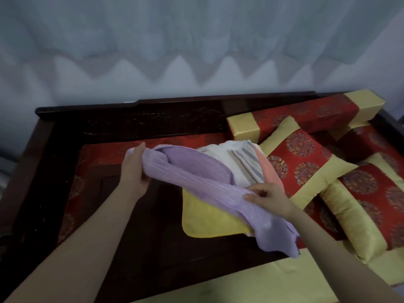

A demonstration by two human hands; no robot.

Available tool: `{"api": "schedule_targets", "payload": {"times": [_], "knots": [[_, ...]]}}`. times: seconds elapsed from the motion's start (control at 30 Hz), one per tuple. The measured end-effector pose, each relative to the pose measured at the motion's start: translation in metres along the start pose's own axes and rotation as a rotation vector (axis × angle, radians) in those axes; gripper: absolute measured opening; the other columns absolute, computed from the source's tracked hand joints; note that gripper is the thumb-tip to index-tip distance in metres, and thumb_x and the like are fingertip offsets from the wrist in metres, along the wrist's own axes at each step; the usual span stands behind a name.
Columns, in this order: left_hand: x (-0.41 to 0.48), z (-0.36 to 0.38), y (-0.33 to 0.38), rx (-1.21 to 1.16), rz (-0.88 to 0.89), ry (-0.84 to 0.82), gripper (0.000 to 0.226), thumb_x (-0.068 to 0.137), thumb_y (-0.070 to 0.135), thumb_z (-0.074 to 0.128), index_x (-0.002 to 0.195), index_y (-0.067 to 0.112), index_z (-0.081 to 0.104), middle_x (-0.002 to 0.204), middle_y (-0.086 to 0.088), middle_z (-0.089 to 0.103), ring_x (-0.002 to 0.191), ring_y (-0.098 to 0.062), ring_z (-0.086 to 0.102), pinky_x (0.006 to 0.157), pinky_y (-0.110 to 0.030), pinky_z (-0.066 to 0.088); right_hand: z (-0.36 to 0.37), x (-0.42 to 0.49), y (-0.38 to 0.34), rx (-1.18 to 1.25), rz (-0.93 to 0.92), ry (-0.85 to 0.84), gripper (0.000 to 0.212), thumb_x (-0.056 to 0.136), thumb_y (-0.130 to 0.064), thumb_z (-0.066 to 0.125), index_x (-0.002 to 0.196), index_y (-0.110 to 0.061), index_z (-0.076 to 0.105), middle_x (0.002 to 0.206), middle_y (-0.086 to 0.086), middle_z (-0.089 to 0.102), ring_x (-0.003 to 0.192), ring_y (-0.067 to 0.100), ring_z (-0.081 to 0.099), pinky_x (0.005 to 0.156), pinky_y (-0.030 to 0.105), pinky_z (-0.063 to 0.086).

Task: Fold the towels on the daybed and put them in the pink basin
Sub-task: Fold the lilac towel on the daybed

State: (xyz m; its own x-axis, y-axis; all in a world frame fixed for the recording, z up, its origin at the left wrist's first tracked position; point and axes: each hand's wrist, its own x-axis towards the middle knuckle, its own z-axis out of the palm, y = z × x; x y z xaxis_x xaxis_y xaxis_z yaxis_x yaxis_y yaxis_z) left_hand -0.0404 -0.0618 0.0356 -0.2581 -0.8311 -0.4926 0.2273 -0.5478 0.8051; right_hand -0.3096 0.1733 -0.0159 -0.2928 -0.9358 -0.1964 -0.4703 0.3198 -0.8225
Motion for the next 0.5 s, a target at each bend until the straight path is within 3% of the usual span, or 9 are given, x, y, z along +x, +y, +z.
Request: {"api": "schedule_targets", "payload": {"times": [0.13, 0.2, 0.3, 0.37, 0.43, 0.5], "knots": [[0.000, -0.085, -0.009, 0.220, 0.076, 0.216, 0.024, 0.093, 0.029, 0.053, 0.106, 0.010, 0.061, 0.100, -0.008, 0.065, 0.087, -0.018, 0.064, 0.072, -0.034, 0.053, 0.046, 0.010, 0.005, -0.227, -0.065, 0.077, 0.022, 0.085, -0.039, 0.061, 0.096, -0.025, 0.075, 0.088, -0.004, 0.072, 0.082, 0.013, 0.065, 0.075, 0.038, 0.052], [0.001, -0.133, -0.029, 0.371, 0.008, 0.263, 0.035, 0.095, 0.024, 0.053, 0.120, 0.000, 0.056, 0.108, -0.014, 0.061, 0.092, -0.025, 0.062, 0.081, -0.037, 0.053, 0.075, 0.011, 0.018, -0.374, -0.092, 0.109, 0.037, 0.083, -0.044, 0.049, 0.102, -0.024, 0.073, 0.091, 0.004, 0.068, 0.086, 0.023, 0.063, 0.075, 0.040, 0.052], [0.000, -0.191, -0.059, 0.608, -0.104, 0.307, 0.014, 0.089, 0.002, 0.057, 0.098, -0.008, 0.061, 0.106, -0.029, 0.062, 0.083, -0.032, 0.060, 0.080, -0.043, 0.051, 0.110, 0.004, 0.035, -0.565, -0.079, 0.199, 0.041, 0.078, -0.040, 0.049, 0.111, -0.022, 0.068, 0.100, 0.006, 0.064, 0.091, 0.029, 0.063, 0.072, 0.040, 0.054], [0.000, -0.210, -0.072, 0.669, -0.161, 0.346, 0.016, 0.081, -0.013, 0.055, 0.097, -0.012, 0.059, 0.096, -0.031, 0.062, 0.079, -0.032, 0.058, 0.077, -0.046, 0.051, 0.124, -0.010, 0.038, -0.570, -0.058, 0.271, 0.035, 0.082, -0.037, 0.049, 0.109, -0.021, 0.065, 0.097, 0.003, 0.061, 0.088, 0.023, 0.061, 0.069, 0.034, 0.053], [0.002, -0.219, -0.077, 0.653, -0.178, 0.350, 0.028, 0.076, -0.018, 0.052, 0.103, -0.012, 0.055, 0.088, -0.025, 0.058, 0.076, -0.031, 0.056, 0.071, -0.043, 0.050, 0.133, -0.028, 0.041, -0.567, -0.054, 0.320, 0.022, 0.085, -0.035, 0.048, 0.094, -0.021, 0.063, 0.083, -0.001, 0.061, 0.073, 0.017, 0.059, 0.058, 0.025, 0.044], [0.008, -0.224, -0.077, 0.592, -0.204, 0.348, 0.021, 0.076, -0.015, 0.056, 0.096, -0.008, 0.056, 0.086, -0.022, 0.056, 0.072, -0.029, 0.053, 0.063, -0.035, 0.046, 0.139, -0.048, 0.051, -0.616, -0.061, 0.314, 0.019, 0.085, -0.033, 0.047, 0.077, -0.021, 0.058, 0.067, -0.005, 0.060, 0.058, 0.016, 0.059, 0.048, 0.023, 0.039]]}}
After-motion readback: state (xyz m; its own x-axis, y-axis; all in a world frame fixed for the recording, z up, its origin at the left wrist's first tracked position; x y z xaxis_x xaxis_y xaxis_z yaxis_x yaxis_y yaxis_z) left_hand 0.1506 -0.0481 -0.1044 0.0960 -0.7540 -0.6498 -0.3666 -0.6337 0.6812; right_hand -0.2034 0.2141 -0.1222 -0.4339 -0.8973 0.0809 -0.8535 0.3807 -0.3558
